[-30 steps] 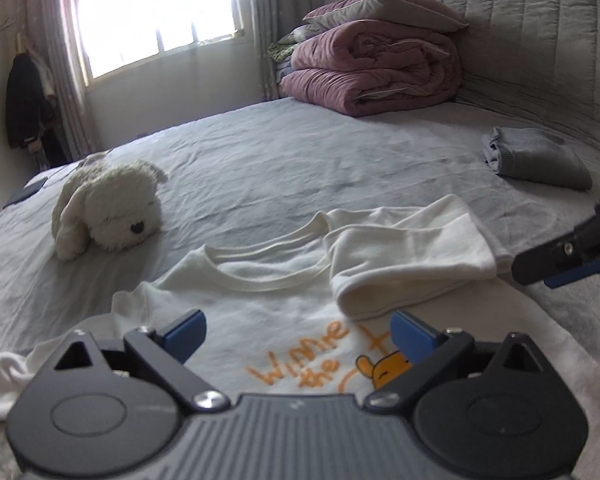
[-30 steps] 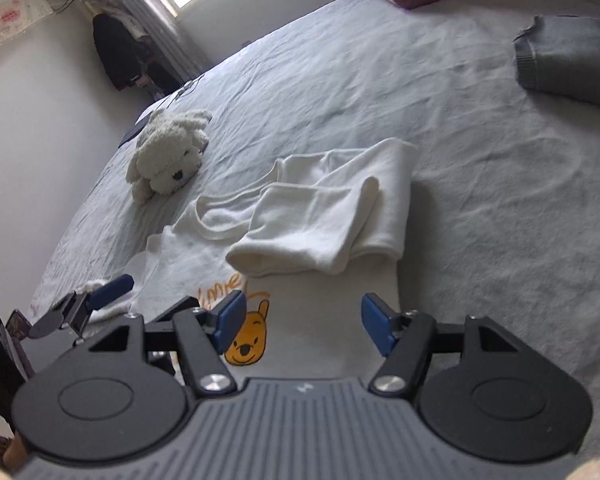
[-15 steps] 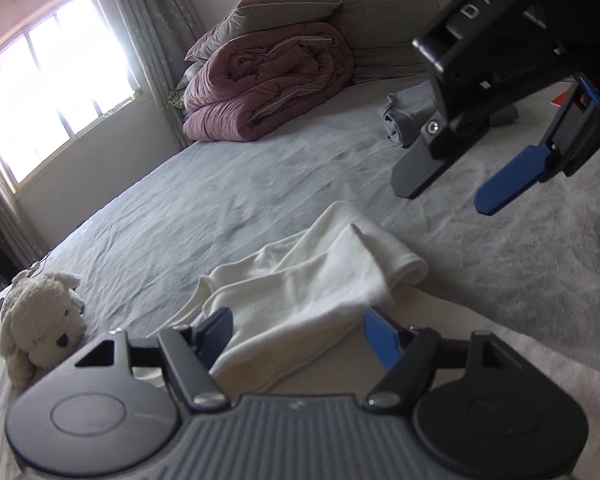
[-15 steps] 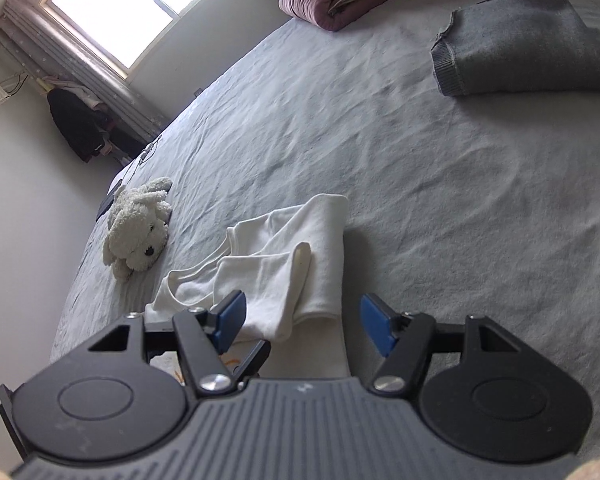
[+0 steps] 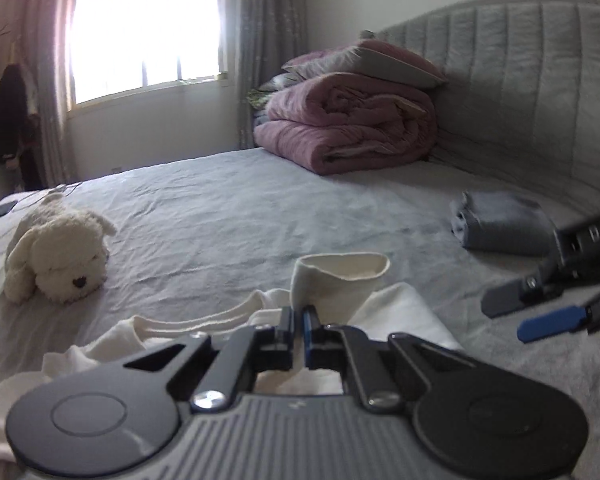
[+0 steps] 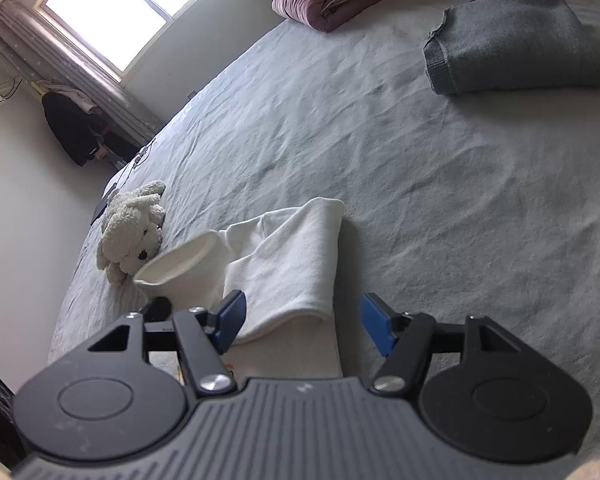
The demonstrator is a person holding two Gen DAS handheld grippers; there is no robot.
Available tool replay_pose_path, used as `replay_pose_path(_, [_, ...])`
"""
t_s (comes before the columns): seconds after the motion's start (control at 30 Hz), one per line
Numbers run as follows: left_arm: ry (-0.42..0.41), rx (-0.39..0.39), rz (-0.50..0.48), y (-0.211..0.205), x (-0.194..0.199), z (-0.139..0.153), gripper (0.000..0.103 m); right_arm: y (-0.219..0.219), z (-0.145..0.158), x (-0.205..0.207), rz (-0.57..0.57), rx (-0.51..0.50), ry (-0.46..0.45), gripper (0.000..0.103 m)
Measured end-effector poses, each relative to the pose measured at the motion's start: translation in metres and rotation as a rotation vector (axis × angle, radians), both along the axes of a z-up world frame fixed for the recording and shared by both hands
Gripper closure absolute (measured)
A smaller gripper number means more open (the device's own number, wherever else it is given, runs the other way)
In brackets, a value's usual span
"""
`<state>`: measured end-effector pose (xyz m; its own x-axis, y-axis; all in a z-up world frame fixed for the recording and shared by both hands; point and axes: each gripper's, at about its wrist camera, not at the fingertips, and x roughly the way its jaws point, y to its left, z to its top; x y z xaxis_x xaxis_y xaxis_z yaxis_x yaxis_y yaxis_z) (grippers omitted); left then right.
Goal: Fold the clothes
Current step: 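Lift and fold the held side edge toward the sweatshirt center with the left gripper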
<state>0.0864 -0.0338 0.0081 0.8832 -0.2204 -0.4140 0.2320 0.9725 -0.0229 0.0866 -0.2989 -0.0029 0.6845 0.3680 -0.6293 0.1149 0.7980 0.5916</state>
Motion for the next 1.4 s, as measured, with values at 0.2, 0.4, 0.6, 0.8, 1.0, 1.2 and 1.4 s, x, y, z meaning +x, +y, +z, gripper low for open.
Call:
replay_pose_path(0.2, [0.040, -0.196, 0.165, 0.064, 0.002, -0.001, 0.099, 0.005, -0.004, 0.002, 0.006, -0.005, 0.010, 0.035])
replay_pose_path(0.4, [0.129, -0.407, 0.279, 0.118, -0.002, -0.033, 0.099, 0.008, -0.007, 0.003, 0.015, -0.019, 0.015, 0.035])
replay_pose_path(0.6, [0.238, -0.617, 0.330, 0.158, -0.007, -0.072, 0.081, 0.020, -0.013, 0.004, 0.048, -0.053, 0.018, 0.035])
replay_pose_path(0.8, [0.242, -0.741, 0.320, 0.174, -0.005, -0.077, 0.055, 0.037, -0.018, 0.003, 0.086, -0.119, 0.011, 0.035])
replay_pose_path(1.0, [0.250, -0.709, 0.378, 0.172, 0.004, -0.076, 0.068, 0.057, -0.012, -0.006, 0.115, -0.216, -0.072, 0.035])
replay_pose_path(1.2, [0.216, -0.657, 0.391, 0.173, 0.008, -0.071, 0.096, 0.087, -0.014, -0.016, 0.214, -0.344, -0.162, 0.037])
replay_pose_path(1.4, [0.098, -0.603, 0.390, 0.175, 0.003, -0.049, 0.097, 0.112, -0.024, -0.019, 0.379, -0.331, -0.270, 0.041])
